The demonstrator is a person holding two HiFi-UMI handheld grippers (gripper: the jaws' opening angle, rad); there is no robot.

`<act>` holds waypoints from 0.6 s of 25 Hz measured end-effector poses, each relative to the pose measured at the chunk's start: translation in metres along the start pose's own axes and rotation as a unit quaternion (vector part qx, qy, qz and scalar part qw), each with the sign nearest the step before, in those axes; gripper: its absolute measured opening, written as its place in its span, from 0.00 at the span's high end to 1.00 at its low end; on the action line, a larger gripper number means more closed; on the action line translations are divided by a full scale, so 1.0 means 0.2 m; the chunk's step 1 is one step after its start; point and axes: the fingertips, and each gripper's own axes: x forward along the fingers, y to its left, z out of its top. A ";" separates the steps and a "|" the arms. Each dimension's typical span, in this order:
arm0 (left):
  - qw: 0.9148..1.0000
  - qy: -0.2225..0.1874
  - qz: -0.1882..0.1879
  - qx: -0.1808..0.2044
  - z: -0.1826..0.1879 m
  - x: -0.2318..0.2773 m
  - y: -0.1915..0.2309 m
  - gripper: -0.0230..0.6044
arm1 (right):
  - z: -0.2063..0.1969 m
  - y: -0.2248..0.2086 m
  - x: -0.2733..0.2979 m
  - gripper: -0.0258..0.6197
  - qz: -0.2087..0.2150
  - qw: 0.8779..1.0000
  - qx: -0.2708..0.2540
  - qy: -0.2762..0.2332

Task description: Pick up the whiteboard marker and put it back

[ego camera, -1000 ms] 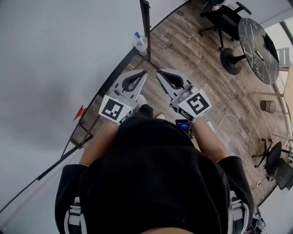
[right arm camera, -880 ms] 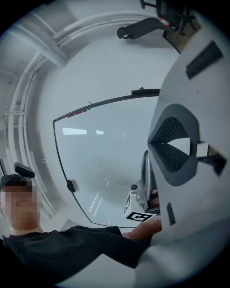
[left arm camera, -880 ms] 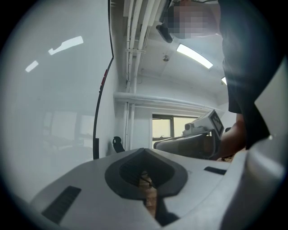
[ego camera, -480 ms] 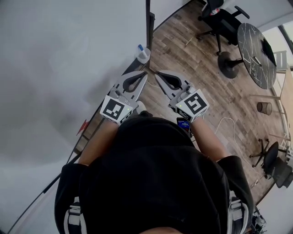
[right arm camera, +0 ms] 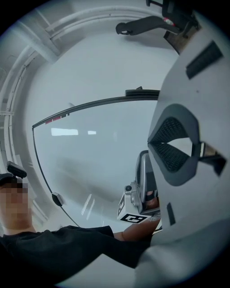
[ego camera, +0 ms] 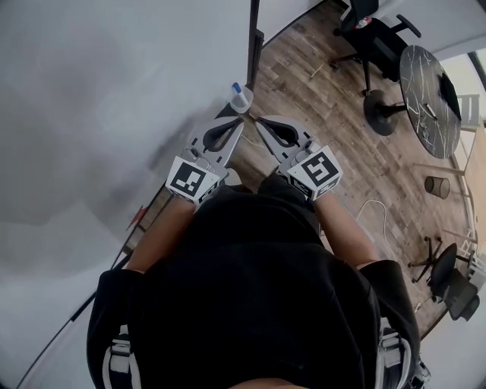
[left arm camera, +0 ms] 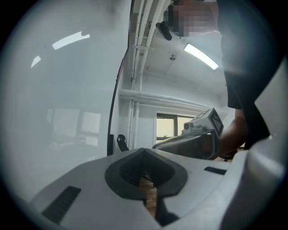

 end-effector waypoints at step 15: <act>0.988 -0.002 0.150 -0.030 -0.11 0.24 0.30 0.96 | -0.21 -0.38 0.31 0.96 0.087 0.994 -0.027 0.057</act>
